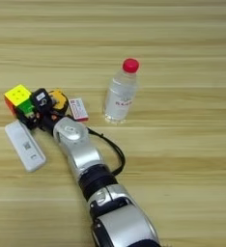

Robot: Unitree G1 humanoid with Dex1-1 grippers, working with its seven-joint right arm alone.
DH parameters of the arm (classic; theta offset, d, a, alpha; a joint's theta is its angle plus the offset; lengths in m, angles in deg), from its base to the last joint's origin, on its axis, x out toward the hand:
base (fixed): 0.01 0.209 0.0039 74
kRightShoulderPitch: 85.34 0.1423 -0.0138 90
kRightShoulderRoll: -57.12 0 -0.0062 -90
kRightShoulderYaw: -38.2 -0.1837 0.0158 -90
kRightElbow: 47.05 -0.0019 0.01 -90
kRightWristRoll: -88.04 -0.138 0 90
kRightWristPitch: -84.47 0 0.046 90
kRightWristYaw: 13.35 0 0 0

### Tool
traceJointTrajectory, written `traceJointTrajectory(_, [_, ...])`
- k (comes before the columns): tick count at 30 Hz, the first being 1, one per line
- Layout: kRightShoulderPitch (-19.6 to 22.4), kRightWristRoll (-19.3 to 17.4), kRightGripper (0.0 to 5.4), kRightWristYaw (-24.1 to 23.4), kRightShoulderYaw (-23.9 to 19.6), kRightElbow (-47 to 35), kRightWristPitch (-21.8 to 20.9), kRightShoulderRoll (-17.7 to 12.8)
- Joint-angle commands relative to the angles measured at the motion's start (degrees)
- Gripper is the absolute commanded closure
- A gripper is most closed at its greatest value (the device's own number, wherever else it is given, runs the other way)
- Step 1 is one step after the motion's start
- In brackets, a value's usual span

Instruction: Move the objects on the table

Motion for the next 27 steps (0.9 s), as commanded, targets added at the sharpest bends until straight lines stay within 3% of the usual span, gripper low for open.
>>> traceJointTrajectory(1, [3.0,-0.3,2.07,-1.0,-1.0,-6.3,-1.0,0.2])
traceJointTrajectory(13, [0.3,0.0,2.07,-1.2,-1.4,-13.5,1.4,-0.6])
traceJointTrajectory(18, [-4.7,-0.1,2.07,-1.3,-2.1,-23.6,5.2,-3.2])
traceJointTrajectory(27, [-19.5,-0.5,2.08,-1.1,-3.2,-44.6,11.7,-8.2])
